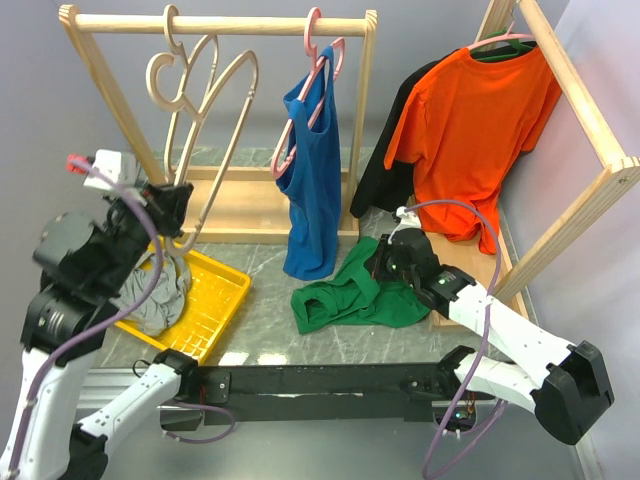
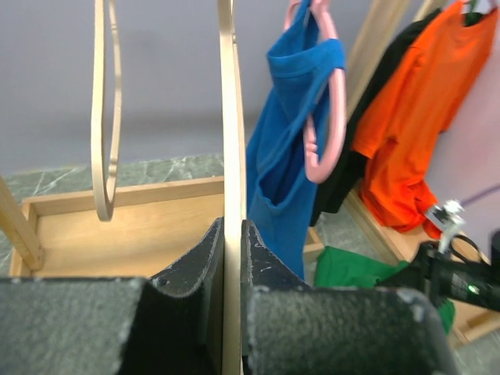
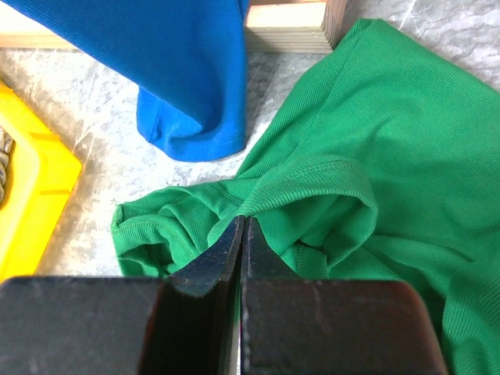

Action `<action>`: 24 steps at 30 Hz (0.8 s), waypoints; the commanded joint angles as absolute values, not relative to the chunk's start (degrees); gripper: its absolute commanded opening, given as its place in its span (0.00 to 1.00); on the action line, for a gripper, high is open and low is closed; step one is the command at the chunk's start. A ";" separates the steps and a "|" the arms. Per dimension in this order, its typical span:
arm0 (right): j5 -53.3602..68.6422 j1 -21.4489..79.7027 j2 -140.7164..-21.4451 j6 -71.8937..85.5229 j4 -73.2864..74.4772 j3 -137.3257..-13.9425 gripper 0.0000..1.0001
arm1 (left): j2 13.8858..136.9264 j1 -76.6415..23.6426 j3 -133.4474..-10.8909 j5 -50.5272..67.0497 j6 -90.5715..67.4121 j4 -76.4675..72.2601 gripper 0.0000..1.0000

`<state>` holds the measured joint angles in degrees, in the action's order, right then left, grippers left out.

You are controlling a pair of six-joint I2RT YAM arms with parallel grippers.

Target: Place the tank top on the hanger

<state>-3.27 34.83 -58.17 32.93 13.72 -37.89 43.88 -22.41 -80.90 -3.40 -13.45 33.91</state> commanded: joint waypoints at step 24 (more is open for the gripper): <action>-7.12 34.63 -55.11 34.10 14.94 -36.13 0.02 | 45.16 -22.32 -79.90 32.52 -13.62 21.09 0.01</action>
<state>-4.67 34.83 -57.06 33.52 14.00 -37.43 42.26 -22.41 -80.58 25.15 -12.97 25.10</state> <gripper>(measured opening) 0.007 0.115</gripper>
